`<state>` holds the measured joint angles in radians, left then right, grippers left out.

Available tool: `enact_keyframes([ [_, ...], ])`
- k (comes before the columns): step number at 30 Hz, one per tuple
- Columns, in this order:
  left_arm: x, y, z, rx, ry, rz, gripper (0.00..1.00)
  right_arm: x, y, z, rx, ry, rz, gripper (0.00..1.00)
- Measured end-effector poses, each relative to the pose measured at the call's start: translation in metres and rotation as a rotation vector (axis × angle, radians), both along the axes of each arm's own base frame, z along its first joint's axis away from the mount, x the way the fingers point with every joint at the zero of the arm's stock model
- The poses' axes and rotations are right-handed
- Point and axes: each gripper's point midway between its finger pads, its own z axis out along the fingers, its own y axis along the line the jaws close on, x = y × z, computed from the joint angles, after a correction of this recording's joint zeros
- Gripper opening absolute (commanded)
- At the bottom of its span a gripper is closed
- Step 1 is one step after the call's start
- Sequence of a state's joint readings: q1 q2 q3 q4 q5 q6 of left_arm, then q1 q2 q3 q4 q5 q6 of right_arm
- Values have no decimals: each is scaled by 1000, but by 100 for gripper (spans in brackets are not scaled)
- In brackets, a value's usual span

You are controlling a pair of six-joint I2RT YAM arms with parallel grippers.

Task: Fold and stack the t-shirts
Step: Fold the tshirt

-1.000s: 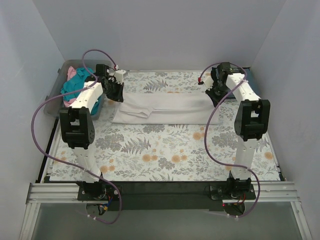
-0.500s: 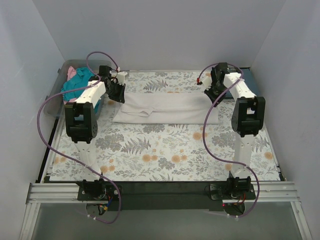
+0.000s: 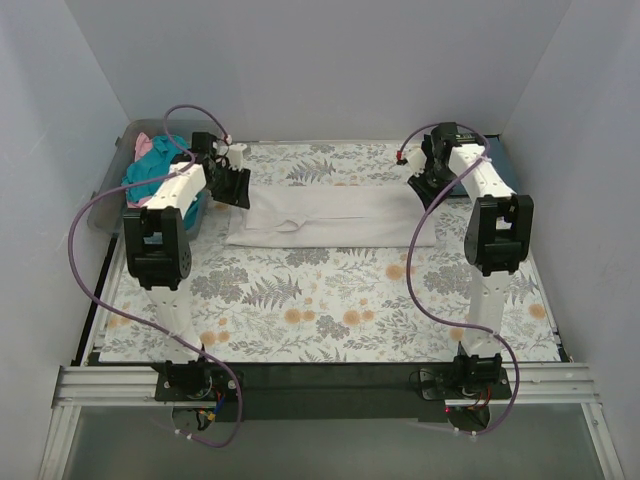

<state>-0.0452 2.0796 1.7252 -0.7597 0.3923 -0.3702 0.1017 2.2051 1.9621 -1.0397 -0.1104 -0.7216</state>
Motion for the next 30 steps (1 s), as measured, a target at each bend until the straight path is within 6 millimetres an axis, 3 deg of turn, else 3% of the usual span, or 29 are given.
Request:
enact_keyframes([
  [6, -56, 17, -11, -15, 112, 53, 42, -33, 15, 13, 51, 34, -27, 29],
  [12, -86, 21, -37, -6, 199, 71, 37, -51, 25, -16, 62, 120, -40, 27],
  [18, -93, 26, -56, 24, 232, 94, 25, -51, 21, -51, 36, 171, -66, 26],
  [24, -100, 31, -66, 50, 233, 102, 21, -55, 16, -54, 12, 143, -66, 25],
  [30, -107, 34, -66, 71, 215, 100, 20, -84, 8, -56, -7, 141, -40, 25],
])
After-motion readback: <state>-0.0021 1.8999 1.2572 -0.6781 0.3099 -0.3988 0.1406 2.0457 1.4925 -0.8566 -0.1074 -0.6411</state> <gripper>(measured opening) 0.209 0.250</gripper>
